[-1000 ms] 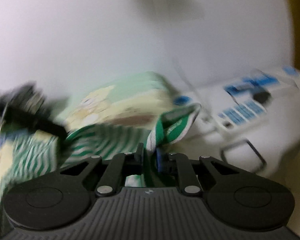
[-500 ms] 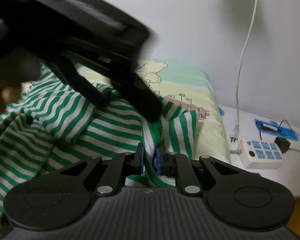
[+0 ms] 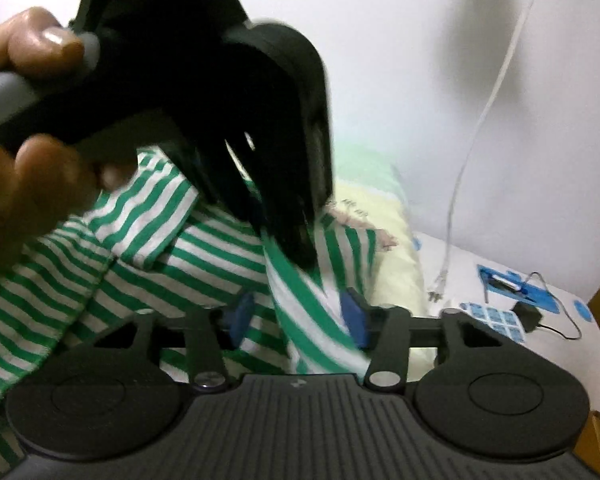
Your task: Fold clothes
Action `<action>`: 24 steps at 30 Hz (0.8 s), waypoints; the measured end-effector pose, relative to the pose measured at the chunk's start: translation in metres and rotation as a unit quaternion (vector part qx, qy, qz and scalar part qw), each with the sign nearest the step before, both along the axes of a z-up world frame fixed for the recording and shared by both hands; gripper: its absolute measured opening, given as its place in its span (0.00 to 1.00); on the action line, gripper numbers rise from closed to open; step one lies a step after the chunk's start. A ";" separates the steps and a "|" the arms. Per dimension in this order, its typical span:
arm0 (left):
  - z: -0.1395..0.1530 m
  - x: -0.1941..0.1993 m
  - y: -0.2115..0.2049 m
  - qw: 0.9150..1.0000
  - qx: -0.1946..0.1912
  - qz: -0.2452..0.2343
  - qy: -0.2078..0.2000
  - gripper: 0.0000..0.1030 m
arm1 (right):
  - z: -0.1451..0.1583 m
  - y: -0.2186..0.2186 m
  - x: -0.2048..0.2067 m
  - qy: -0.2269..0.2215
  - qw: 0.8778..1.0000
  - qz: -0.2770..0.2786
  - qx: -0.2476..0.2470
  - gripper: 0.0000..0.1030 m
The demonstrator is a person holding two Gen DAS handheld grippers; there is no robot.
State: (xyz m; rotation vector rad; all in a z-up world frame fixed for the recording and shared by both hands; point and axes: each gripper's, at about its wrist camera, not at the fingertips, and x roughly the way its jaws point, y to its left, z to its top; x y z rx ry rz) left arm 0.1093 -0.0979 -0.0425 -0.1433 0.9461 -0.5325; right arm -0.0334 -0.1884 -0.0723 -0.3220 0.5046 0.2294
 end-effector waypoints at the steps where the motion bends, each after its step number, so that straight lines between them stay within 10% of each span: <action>1: 0.008 0.000 0.004 1.000 0.003 0.000 -0.011 0.03 | 0.002 0.000 -0.005 0.000 1.000 -0.007 0.007 0.55; 8: 0.047 0.006 0.051 0.999 0.001 0.005 -0.036 0.03 | 0.018 0.003 -0.038 0.030 0.995 -0.045 0.086 0.63; 24: 0.043 -0.008 0.158 0.999 -0.043 0.013 -0.022 0.02 | 0.009 0.040 -0.121 0.107 0.985 -0.117 0.074 0.64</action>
